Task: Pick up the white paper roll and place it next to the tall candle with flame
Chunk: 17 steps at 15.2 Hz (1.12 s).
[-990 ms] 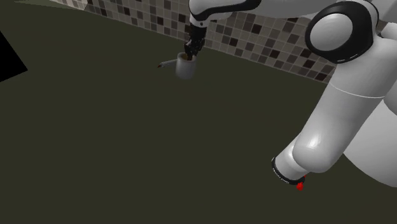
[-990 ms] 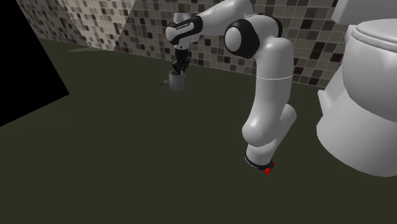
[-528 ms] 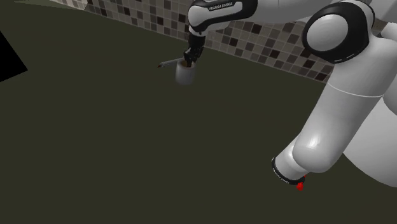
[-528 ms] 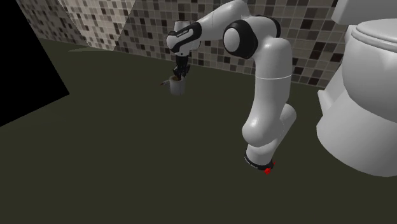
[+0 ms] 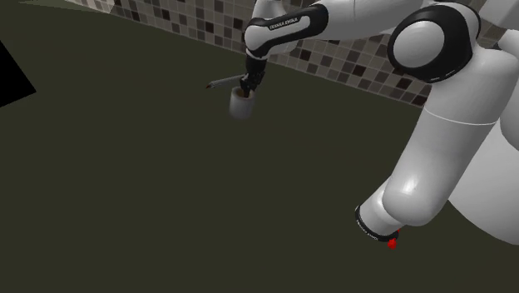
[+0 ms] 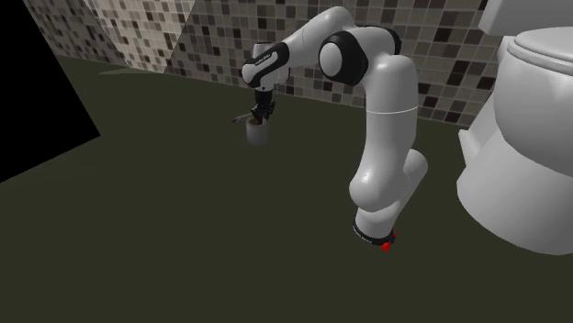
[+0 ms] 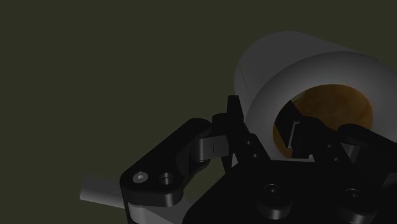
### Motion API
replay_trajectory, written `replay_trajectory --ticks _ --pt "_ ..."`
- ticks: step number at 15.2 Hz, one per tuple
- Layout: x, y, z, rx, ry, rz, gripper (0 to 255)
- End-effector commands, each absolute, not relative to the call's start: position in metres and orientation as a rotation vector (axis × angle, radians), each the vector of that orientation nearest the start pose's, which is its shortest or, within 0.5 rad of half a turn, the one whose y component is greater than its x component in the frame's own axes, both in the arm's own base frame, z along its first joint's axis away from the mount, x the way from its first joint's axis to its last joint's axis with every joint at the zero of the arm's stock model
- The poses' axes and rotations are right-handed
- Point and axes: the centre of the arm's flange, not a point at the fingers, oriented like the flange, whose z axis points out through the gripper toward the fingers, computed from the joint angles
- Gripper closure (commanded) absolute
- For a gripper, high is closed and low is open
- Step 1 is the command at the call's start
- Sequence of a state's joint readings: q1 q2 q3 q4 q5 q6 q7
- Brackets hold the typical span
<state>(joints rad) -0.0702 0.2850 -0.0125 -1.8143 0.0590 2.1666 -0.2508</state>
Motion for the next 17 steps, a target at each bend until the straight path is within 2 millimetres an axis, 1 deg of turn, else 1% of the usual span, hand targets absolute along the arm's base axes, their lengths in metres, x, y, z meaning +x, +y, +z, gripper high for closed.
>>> replay_trajectory --ticks 1,9,10,15,17 --pt "0.634 -0.049 0.381 -3.098 -0.213 -0.117 255" --pt "0.634 -0.049 0.379 -3.098 -0.213 -0.117 255" --pt "0.634 -0.049 0.379 -3.098 -0.213 -0.117 0" --pt "0.634 -0.049 0.379 -3.098 -0.213 -0.117 0" --pt "0.632 -0.050 0.405 -3.098 -0.213 -0.117 0"
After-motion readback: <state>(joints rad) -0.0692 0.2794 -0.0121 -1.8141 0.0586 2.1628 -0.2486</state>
